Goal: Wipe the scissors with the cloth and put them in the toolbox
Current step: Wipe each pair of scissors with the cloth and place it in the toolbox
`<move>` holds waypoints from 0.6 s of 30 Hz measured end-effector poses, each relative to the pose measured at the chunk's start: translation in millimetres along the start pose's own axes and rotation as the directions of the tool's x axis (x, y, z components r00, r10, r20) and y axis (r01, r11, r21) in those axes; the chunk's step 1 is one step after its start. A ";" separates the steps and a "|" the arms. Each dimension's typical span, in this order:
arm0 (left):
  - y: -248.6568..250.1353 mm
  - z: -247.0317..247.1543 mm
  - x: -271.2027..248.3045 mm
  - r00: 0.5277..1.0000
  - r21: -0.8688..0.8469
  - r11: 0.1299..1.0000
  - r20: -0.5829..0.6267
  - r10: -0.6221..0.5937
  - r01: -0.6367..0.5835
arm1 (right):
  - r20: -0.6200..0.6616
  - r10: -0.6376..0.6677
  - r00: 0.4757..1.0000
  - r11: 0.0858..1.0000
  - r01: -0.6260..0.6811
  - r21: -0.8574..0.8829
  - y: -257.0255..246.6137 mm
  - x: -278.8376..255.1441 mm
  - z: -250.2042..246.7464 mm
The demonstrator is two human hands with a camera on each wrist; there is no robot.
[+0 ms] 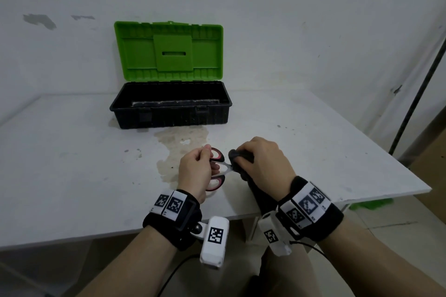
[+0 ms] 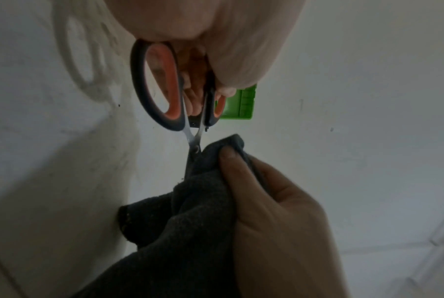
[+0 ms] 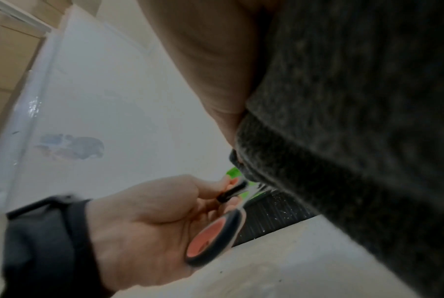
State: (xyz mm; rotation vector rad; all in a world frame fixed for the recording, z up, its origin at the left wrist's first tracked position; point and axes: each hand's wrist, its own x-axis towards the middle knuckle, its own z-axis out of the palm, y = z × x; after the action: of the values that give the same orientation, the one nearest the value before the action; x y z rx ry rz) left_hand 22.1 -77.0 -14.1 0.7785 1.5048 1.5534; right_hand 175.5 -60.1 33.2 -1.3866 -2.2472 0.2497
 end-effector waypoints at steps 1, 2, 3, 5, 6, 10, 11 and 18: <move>0.1 0.5 0.4 1.000 -0.003 1.000 -0.002 -0.004 0.004 | 0.010 -0.032 0.999 0.999 0.032 -0.006 -4.2 -3.0 1.3; -0.3 1.5 0.8 1.000 -0.010 1.000 -0.001 -0.009 0.009 | 0.027 -0.057 0.998 0.998 0.057 -0.022 -8.1 -5.6 3.6; -0.7 2.8 0.9 1.000 -0.021 1.000 0.004 -0.013 0.013 | 0.046 -0.073 0.996 0.996 0.075 -0.043 -10.7 -7.4 6.0; -1.1 4.2 -0.4 1.000 -0.025 1.000 0.012 -0.010 0.010 | 0.067 -0.070 0.995 0.994 0.075 -0.082 -10.7 -6.9 8.9; -1.3 4.4 -1.0 1.000 -0.021 1.000 0.011 -0.005 0.005 | 0.066 -0.050 0.997 0.994 0.057 -0.094 -8.8 -4.8 8.7; -3.0 2.5 -0.1 0.999 -0.027 1.000 -0.031 -0.008 0.007 | -0.012 0.043 0.999 0.992 -0.044 -0.115 0.3 4.8 3.8; -2.9 1.7 0.7 0.999 -0.034 0.999 -0.042 -0.009 0.008 | -0.045 0.054 0.998 0.994 -0.058 -0.093 1.4 4.9 1.3; 0.2 4.1 2.1 0.999 -0.117 0.993 -0.032 -0.015 0.011 | -0.075 -0.102 0.992 0.994 0.099 -0.041 -16.5 -15.0 4.1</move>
State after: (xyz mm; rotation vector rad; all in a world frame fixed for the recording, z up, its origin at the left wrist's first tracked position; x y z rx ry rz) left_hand 24.6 -73.2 -13.6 0.6780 1.4256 1.6362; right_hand 165.9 -80.6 31.6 -1.2754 -2.2602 0.1195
